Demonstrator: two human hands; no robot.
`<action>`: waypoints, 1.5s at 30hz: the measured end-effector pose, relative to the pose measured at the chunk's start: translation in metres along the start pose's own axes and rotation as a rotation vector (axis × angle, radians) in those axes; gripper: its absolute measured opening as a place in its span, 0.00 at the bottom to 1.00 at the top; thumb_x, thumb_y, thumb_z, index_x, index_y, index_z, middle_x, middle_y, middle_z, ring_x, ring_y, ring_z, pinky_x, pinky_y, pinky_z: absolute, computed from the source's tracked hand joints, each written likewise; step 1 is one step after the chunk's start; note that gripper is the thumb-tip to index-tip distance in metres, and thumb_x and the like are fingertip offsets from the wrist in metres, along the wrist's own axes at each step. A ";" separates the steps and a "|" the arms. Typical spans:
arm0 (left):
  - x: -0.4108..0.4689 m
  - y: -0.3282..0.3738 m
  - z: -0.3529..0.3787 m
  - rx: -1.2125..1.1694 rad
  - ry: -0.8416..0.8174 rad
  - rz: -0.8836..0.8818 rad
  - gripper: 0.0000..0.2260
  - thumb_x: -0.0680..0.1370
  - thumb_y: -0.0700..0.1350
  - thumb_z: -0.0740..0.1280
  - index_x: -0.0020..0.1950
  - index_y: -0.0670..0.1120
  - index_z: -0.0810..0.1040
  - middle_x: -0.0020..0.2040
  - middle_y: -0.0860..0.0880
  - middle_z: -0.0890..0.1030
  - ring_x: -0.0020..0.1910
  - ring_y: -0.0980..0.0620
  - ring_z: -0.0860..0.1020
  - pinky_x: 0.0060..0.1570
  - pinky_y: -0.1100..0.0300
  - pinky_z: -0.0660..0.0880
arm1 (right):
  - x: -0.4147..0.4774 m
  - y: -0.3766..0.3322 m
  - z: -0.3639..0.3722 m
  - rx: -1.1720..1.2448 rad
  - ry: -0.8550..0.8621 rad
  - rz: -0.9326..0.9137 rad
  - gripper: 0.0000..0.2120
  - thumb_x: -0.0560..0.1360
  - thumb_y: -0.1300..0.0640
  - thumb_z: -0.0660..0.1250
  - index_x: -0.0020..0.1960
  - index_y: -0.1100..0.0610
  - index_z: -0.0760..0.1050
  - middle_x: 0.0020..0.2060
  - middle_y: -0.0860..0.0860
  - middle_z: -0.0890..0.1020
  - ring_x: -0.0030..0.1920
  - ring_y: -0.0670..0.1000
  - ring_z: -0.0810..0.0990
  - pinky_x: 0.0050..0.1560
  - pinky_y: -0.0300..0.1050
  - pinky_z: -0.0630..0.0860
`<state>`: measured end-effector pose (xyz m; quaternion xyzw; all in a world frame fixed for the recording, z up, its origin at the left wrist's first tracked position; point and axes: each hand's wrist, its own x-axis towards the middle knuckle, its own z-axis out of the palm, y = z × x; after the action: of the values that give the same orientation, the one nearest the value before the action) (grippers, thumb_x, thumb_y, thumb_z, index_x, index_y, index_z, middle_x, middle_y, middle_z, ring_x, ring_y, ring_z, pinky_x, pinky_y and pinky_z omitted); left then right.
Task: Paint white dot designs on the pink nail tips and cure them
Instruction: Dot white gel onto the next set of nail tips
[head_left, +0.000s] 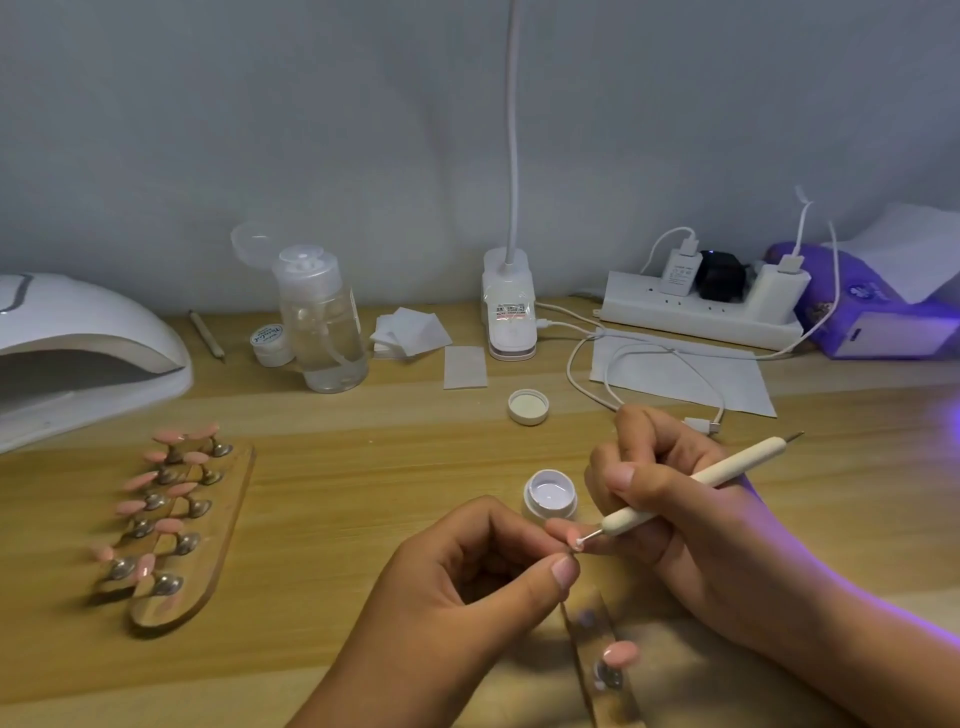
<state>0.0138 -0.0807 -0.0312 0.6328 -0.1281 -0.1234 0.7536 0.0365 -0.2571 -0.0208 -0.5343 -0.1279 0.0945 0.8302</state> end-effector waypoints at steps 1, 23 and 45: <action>0.000 0.000 0.000 0.004 0.001 0.000 0.07 0.61 0.48 0.76 0.37 0.49 0.83 0.44 0.49 0.86 0.38 0.58 0.80 0.39 0.68 0.75 | 0.000 0.000 0.000 -0.006 0.001 0.000 0.09 0.64 0.59 0.69 0.29 0.52 0.70 0.25 0.47 0.71 0.27 0.43 0.72 0.37 0.45 0.80; 0.000 -0.002 -0.002 0.008 -0.014 -0.011 0.09 0.61 0.51 0.75 0.37 0.49 0.83 0.45 0.48 0.86 0.38 0.57 0.80 0.39 0.67 0.75 | -0.001 -0.001 0.002 -0.002 0.014 -0.002 0.09 0.63 0.59 0.70 0.29 0.53 0.70 0.25 0.49 0.71 0.26 0.44 0.72 0.32 0.40 0.78; 0.000 -0.003 -0.002 0.005 -0.018 0.012 0.07 0.62 0.50 0.75 0.37 0.50 0.83 0.44 0.50 0.86 0.42 0.58 0.81 0.40 0.69 0.75 | 0.000 0.000 0.003 -0.010 0.040 0.016 0.09 0.62 0.59 0.70 0.28 0.53 0.70 0.25 0.48 0.70 0.26 0.45 0.69 0.36 0.45 0.80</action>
<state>0.0141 -0.0797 -0.0345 0.6329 -0.1391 -0.1244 0.7514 0.0354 -0.2551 -0.0193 -0.5413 -0.1077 0.0896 0.8291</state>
